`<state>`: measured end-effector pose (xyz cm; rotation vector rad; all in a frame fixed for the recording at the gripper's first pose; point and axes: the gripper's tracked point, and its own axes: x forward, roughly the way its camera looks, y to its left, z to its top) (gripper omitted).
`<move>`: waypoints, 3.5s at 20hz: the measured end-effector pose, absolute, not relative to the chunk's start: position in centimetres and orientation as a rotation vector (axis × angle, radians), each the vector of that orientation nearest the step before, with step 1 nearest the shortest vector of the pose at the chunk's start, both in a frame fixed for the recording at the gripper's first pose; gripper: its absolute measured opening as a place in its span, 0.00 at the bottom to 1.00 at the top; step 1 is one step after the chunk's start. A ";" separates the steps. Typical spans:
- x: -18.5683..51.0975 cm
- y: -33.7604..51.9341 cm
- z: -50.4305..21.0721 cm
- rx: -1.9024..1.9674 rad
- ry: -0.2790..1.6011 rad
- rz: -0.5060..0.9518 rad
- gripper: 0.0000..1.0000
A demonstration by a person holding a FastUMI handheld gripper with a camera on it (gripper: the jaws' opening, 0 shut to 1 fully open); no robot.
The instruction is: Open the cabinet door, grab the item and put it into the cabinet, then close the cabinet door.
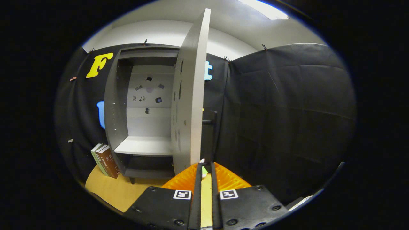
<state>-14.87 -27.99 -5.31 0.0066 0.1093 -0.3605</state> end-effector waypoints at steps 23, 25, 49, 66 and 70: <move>-7.0 -8.4 -37.1 0.060 0.661 0.030 0.99; -6.0 -8.8 -40.5 0.081 0.712 0.011 0.99; -3.2 -7.8 -52.2 0.107 0.941 -0.013 0.14; 2.9 -7.3 -29.2 0.136 0.628 0.022 0.13; 6.1 -6.2 -22.7 0.147 0.583 0.039 0.14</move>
